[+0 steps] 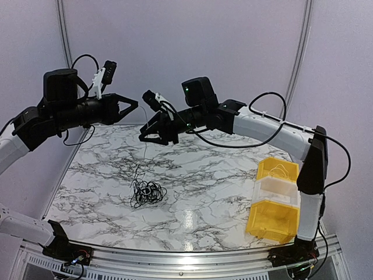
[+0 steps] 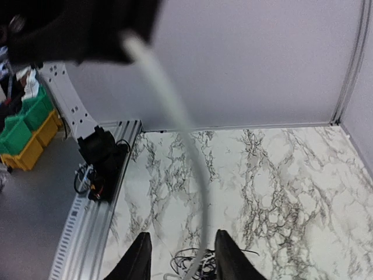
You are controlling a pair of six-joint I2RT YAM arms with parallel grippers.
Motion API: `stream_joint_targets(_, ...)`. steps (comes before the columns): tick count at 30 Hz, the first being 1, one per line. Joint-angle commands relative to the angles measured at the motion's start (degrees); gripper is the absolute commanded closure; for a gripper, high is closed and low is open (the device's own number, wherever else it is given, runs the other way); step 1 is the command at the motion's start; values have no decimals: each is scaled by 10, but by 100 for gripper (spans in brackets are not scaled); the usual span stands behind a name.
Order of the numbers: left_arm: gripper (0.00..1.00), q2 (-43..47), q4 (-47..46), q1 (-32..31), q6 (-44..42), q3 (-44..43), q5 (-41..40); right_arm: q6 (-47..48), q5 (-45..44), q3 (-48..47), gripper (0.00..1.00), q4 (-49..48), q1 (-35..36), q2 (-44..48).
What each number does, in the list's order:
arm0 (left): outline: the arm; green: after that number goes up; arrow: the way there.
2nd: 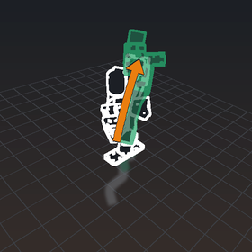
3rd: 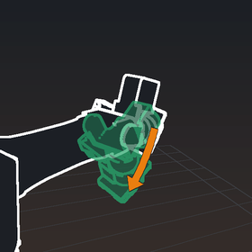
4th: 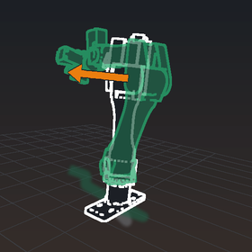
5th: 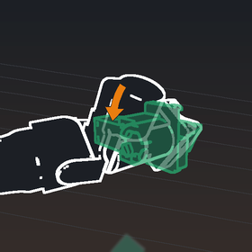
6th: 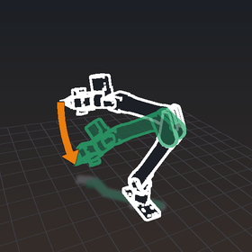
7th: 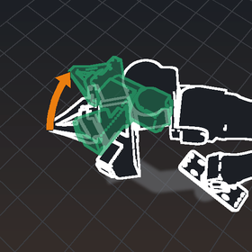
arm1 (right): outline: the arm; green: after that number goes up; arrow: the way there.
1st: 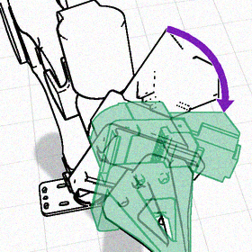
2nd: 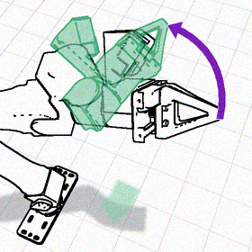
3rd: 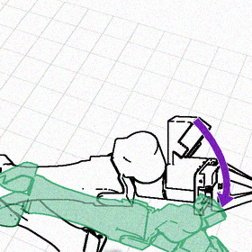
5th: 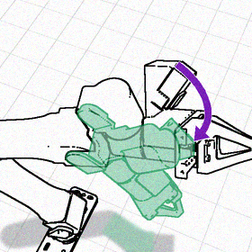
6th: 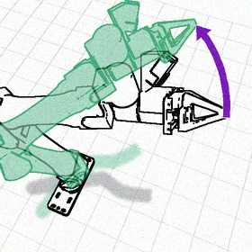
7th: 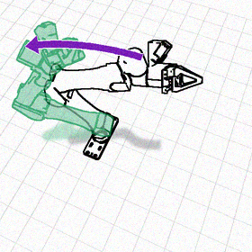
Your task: Untangle the cables
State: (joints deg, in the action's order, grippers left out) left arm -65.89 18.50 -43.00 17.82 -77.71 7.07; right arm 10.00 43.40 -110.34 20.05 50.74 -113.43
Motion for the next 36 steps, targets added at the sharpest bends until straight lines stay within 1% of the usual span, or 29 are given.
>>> stream_joint_targets(1, 100, 22, 5, -5, 5, -3, -4, -50, -2, -35, 76, -19, 2, -12)
stream_joint_targets(2, 100, 25, 5, -5, 5, -1, -9, -48, -26, -36, 88, -16, 2, -10)
stream_joint_targets(3, 100, 28, 6, -5, 1, 5, -18, -41, -42, -38, 98, -11, 2, -4)
stream_joint_targets(4, 89, 32, 6, -5, -5, 12, -30, -32, -54, -37, 100, -5, 1, 3)
stream_joint_targets(5, 74, 38, 6, -5, -11, 26, -48, -20, -63, -34, 100, -2, 1, 12)
stream_joint_targets(6, 63, 48, 5, -4, -16, 43, -63, -13, -71, -28, 100, -2, 1, 24)
stream_joint_targets(7, 55, 61, 4, -5, -23, 74, -79, -7, -80, -19, 100, -6, 1, 37)
stream_joint_targets(9, 48, 80, -6, -6, -35, 123, -88, 3, -98, -1, 100, -16, 2, 61)
stream_joint_targets(11, 44, 105, -26, -10, -44, 201, -102, 8, -109, 4, 100, -20, 1, 73)
stream_joint_targets(13, 43, 121, -62, -15, -45, 266, -111, 11, -113, -5, 100, -13, 1, 72)
stream_joint_targets(16, 40, 129, -149, -17, -39, 350, -114, 11, -107, -21, 100, -2, 1, 65)
stream_joint_targets(18, 39, 117, -237, -17, -37, 392, -112, 11, -104, -23, 100, -2, 1, 61)
stream_joint_targets(20, 39, 86, -292, -17, -40, 414, -106, 11, -104, -25, 100, -1, 1, 58)
stream_joint_targets(23, 40, 18, -341, -17, -51, 412, -110, 14, -102, -31, 100, 4, 1, 56)
stream_joint_targets(27, 47, -82, -383, -17, -49, 394, -175, 31, -101, -43, 100, 21, 1, 64)
stream_joint_targets(30, 54, -156, -401, -13, -36, 383, -217, 55, -101, -74, 100, 48, -4, 77)
stream_joint_targets(33, 56, -214, -423, -10, -19, 386, -219, 61, -88, -113, 100, 61, -28, 97)
stream_joint_targets(36, 57, -261, -434, -10, -4, 389, -214, 59, -77, -147, 100, 64, -71, 116)
